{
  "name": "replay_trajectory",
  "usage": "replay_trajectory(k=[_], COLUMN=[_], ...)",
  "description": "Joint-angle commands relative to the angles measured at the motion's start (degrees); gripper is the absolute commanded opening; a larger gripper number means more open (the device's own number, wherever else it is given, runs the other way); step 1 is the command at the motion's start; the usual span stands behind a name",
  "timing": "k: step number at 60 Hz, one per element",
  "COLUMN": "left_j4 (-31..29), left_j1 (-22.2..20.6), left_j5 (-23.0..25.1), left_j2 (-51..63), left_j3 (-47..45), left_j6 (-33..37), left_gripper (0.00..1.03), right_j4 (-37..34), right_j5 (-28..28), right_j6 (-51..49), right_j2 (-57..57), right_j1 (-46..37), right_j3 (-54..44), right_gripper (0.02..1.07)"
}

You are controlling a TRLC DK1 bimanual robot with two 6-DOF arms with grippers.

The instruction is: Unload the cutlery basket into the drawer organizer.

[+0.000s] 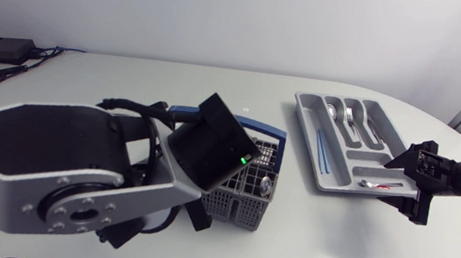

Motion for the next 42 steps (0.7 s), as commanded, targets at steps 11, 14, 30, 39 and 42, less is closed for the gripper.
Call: replay_trajectory(k=[11,14,30,39,42], left_j4=[3.1,3.1,3.2,3.2,3.4], left_j1=[0.2,0.2,0.8,7.2,9.1], left_j5=[-1.3,-1.3,-0.2,2.9,3.4], left_j2=[0.7,-0.4,-9.2,-14.5,-15.7], left_j3=[-3.5,-3.3,-0.9,-0.1,-0.7], left_j6=[1.4,1.9,2.8,2.8,2.7], left_gripper=[0.52,0.66,0.99,0.99,0.99], right_j4=[-0.4,-0.5,-7.2,-11.9,-12.0], right_j5=[-0.6,-1.2,-4.2,-4.1,-1.8], right_j6=[-0.3,0.0,2.1,7.1,9.5], right_j2=[-3.4,-4.6,-16.9,-30.7,-35.2], right_j1=[-0.1,-0.1,4.0,15.3,21.6], right_j3=[-1.7,-1.8,-2.1,-4.0,-5.1], right_gripper=[1.03,1.03,1.03,1.03,1.03])
